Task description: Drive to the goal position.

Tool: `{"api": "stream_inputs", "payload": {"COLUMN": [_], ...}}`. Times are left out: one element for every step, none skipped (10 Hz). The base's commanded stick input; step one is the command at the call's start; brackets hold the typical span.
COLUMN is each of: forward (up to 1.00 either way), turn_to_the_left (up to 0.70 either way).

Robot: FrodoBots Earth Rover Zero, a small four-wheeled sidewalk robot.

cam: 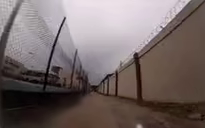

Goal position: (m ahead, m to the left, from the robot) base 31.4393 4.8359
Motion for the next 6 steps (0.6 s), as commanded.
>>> {"api": "stream_inputs", "payload": {"forward": [0.84, 0.84, 0.84, 0.84, 0.84, 0.84], "turn_to_the_left": [0.03, 0.19, 0.33, 0.32, 0.03, 0.03]}}
